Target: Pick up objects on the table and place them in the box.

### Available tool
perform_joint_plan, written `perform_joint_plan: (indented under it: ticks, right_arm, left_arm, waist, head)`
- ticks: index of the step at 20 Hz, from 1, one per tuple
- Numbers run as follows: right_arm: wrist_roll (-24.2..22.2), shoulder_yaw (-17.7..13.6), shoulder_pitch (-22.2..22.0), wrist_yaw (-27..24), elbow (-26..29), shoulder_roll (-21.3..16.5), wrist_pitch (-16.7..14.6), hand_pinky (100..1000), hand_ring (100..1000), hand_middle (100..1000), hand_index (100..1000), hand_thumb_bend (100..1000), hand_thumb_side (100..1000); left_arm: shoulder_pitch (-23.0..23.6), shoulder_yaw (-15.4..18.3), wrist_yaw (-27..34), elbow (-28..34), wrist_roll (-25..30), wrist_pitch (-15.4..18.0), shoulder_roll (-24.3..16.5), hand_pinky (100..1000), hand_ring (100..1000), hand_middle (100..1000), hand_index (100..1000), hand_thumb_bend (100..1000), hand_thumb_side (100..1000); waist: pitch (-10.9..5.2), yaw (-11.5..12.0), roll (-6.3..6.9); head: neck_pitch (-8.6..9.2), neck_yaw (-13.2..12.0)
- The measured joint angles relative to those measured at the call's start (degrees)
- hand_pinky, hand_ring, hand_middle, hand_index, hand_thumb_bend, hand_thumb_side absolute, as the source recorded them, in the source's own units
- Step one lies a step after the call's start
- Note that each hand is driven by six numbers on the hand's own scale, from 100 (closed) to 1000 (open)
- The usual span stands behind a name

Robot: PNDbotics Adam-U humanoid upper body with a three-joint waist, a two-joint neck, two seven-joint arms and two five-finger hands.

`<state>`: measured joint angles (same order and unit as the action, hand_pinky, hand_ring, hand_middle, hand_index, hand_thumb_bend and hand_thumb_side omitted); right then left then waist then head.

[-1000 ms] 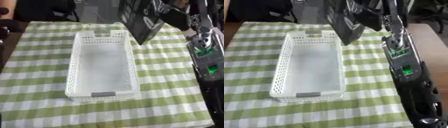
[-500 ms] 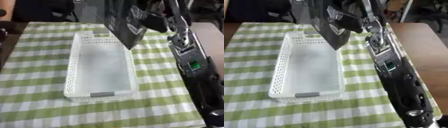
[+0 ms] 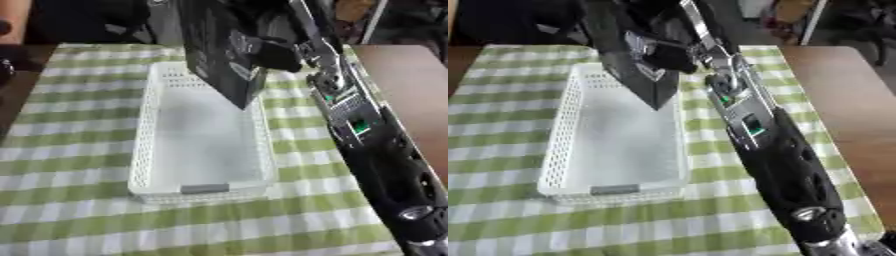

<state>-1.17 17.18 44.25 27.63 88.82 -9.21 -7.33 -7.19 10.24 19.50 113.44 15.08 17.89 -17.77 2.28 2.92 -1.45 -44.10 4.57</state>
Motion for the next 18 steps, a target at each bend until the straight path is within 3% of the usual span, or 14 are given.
perform_joint_plan:
  ticks: [6, 8, 11, 13, 15, 18]
  right_arm:
    - [-2.90, 1.28, 0.43, -0.98, -2.94, 0.69, -3.85, 400, 650, 778, 788, 120, 125]
    - [-3.36, 1.61, 0.42, -1.01, -3.73, 0.70, -4.66, 443, 675, 785, 796, 153, 181]
    - [-4.02, 2.20, 0.36, -0.82, -4.78, 0.70, -6.16, 742, 847, 857, 866, 304, 389]
    - [-4.76, 2.46, 0.19, -0.16, -5.39, 0.70, -7.55, 886, 944, 910, 905, 401, 484]
    - [-5.57, 2.60, -0.04, 0.83, -5.97, 0.71, -8.81, 957, 1000, 943, 922, 485, 540]
    - [-6.36, 2.58, -0.09, 2.46, -6.33, 0.71, -10.37, 1000, 1000, 969, 937, 547, 582]
  left_arm:
    - [-0.01, -0.29, 0.18, 0.00, 0.22, -0.22, 0.01, 653, 665, 785, 773, 574, 783]
    - [-0.01, -0.29, 0.26, 0.00, 0.25, -0.25, 0.02, 653, 665, 785, 773, 573, 783]
    - [-0.02, -0.30, 0.37, 0.00, 0.26, -0.26, 0.14, 653, 665, 785, 772, 573, 784]
    - [-0.02, -0.30, 0.38, 0.00, 0.27, -0.26, 0.45, 653, 665, 785, 772, 572, 784]
    - [-0.02, -0.31, 0.39, 0.00, 0.34, -0.33, 0.46, 653, 665, 786, 772, 572, 784]
    - [-0.02, -0.31, 0.40, 0.01, 0.38, -0.38, 0.46, 653, 665, 786, 772, 572, 784]
  waist:
    - [-0.01, 0.28, -0.01]
    - [-0.01, 0.34, -0.03]
    - [-0.01, 0.38, -0.05]
    - [-0.01, 0.38, -0.05]
    - [-0.01, 0.38, -0.05]
    - [-0.01, 0.38, -0.06]
  head:
    - [0.00, 0.09]
    - [0.00, 0.09]
    - [0.00, 0.09]
    - [0.00, 0.09]
    - [0.00, 0.09]
    - [0.00, 0.09]
